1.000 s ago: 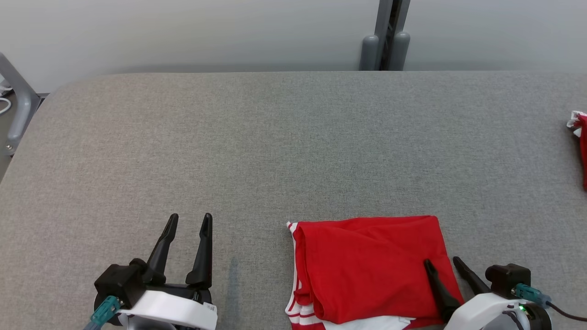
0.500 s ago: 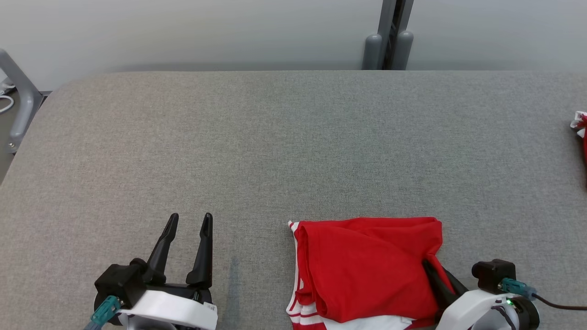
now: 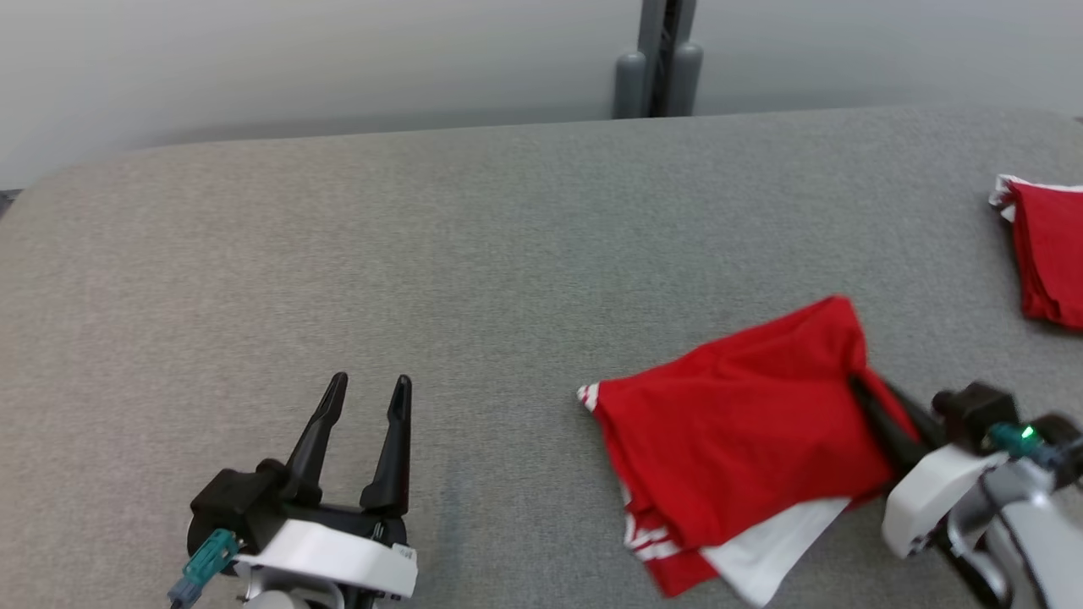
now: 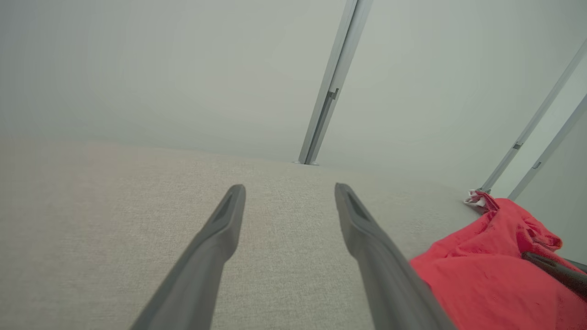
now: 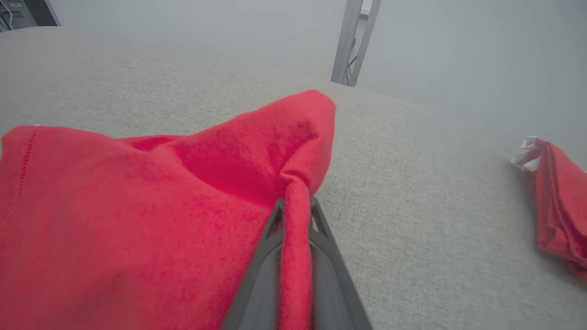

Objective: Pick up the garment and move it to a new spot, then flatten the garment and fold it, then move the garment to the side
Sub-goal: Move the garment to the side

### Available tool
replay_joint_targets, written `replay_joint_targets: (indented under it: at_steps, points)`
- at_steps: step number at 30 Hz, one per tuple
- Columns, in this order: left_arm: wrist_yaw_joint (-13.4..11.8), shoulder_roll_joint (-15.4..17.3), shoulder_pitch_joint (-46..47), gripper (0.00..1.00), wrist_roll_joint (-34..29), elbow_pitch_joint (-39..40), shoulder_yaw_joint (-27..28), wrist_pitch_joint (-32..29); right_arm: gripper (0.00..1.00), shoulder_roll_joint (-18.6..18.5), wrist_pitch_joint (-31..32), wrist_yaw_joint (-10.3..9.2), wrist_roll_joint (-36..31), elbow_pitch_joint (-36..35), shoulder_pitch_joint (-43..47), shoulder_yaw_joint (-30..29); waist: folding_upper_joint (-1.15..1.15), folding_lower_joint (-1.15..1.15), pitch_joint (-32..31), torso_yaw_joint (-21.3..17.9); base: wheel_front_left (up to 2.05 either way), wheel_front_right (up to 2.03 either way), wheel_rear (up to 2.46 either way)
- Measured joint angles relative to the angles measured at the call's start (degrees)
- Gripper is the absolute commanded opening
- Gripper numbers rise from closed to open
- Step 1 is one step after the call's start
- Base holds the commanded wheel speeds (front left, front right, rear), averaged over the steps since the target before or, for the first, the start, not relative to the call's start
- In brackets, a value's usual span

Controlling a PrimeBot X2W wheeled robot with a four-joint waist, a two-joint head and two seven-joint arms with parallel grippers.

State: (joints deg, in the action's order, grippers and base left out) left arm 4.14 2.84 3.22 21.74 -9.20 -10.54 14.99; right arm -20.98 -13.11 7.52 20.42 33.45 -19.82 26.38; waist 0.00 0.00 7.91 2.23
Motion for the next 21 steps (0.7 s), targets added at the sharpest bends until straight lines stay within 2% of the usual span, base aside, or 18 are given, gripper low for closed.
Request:
replay_joint_targets:
  at_steps: [7, 13, 21]
  points:
    - [0.2, 0.0, 5.3, 1.0, -0.7, 0.7, -4.2, 0.0, 0.0, -10.9, 2.5, 0.0, -2.9, -8.2, -7.7, 1.4, 0.0, 0.0, 3.8, -3.4, 0.0, 0.0, 0.0]
    - [0.4, 0.0, 13.0, 1.0, -1.4, 0.5, -9.0, 0.0, 0.0, -20.4, 5.0, 0.0, -2.7, -13.8, -14.9, 1.3, 0.0, 0.0, 9.5, -5.8, 0.0, 0.0, 0.0]
    - [0.4, -0.1, 22.3, 1.0, -1.4, -0.2, -13.8, 0.0, 0.0, -29.4, 5.7, 0.0, 0.4, -13.0, -22.4, -2.0, 0.0, 0.0, 18.5, -8.0, 0.0, 0.0, 0.0]
